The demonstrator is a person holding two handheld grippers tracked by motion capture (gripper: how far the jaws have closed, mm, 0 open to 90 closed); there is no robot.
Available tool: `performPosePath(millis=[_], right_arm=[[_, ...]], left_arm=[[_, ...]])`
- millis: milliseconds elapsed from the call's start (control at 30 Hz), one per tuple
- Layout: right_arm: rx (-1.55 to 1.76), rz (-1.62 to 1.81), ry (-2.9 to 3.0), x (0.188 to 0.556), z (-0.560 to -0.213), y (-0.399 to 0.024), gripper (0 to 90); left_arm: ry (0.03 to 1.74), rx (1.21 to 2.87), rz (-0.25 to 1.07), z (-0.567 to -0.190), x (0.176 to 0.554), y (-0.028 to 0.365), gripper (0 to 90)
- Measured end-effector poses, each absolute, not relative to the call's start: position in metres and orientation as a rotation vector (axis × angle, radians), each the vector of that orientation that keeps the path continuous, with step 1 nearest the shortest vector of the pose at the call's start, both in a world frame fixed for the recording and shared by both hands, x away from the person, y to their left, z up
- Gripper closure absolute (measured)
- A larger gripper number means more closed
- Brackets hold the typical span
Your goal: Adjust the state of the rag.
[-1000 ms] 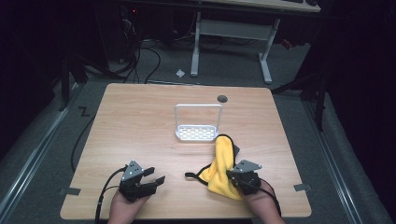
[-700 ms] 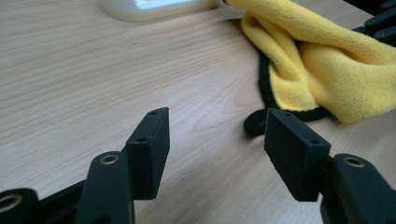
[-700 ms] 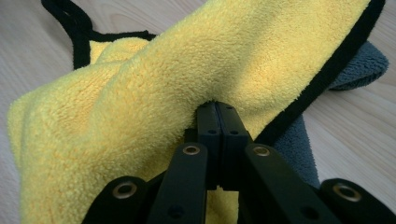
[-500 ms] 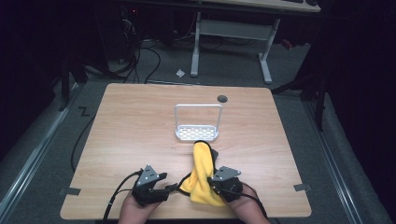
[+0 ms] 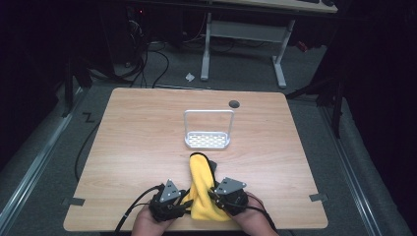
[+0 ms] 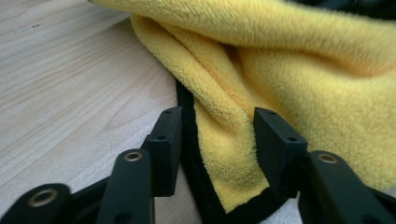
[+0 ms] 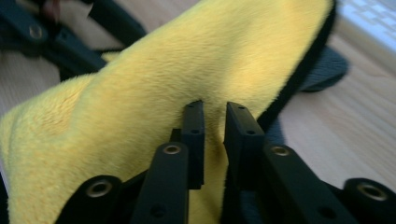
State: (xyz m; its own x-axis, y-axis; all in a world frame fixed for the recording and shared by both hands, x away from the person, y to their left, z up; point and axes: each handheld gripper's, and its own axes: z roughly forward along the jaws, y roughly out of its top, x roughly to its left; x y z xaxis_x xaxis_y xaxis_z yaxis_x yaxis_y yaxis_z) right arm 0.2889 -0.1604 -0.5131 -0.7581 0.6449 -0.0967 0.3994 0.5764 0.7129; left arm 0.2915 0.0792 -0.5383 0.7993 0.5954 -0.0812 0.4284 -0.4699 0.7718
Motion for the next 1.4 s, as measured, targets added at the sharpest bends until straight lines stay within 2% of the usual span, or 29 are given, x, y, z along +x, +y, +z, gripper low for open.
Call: performPosePath(millis=[200, 400, 467, 500, 533, 567, 600, 667, 833, 967, 1400], right_arm=[[0.972, 1.046, 2.398, 0.293, -0.504, -0.182, 65.6], [1.076, 1.114, 2.465, 0.294, -0.515, -0.187, 51.7], [1.062, 1.075, 2.491, 0.294, -0.520, -0.183, 52.4], [1.038, 1.050, 2.505, 0.293, -0.523, -0.179, 60.3], [1.038, 1.050, 2.505, 0.293, -0.523, -0.179, 60.3], [1.019, 1.051, 2.517, 0.292, -0.521, -0.178, 73.7], [1.019, 1.051, 2.517, 0.292, -0.521, -0.178, 73.7], [0.956, 1.022, 2.524, 0.288, -0.519, -0.176, 82.2], [0.942, 1.007, 2.478, 0.285, -0.513, -0.178, 83.7], [0.991, 1.050, 2.370, 0.290, -0.503, -0.198, 83.5], [1.132, 0.994, 2.221, 0.311, -0.503, -0.244, 83.6]], left_arm=[[0.723, 2.166, 0.293, -0.538, 0.288, 0.075, 64.7], [0.717, 2.167, 0.292, -0.538, 0.287, 0.075, 69.9], [0.713, 2.169, 0.292, -0.537, 0.287, 0.074, 71.5], [0.714, 2.170, 0.289, -0.537, 0.287, 0.074, 72.7], [0.713, 2.170, 0.289, -0.537, 0.287, 0.074, 72.7], [0.712, 2.171, 0.287, -0.537, 0.287, 0.074, 73.9], [0.711, 2.171, 0.287, -0.537, 0.287, 0.074, 73.9], [0.710, 2.171, 0.285, -0.537, 0.287, 0.074, 74.5], [0.707, 2.177, 0.283, -0.537, 0.287, 0.075, 75.0], [0.713, 2.176, 0.278, -0.537, 0.290, 0.078, 75.1], [0.783, 2.162, 0.307, -0.536, 0.303, 0.102, 75.0]])
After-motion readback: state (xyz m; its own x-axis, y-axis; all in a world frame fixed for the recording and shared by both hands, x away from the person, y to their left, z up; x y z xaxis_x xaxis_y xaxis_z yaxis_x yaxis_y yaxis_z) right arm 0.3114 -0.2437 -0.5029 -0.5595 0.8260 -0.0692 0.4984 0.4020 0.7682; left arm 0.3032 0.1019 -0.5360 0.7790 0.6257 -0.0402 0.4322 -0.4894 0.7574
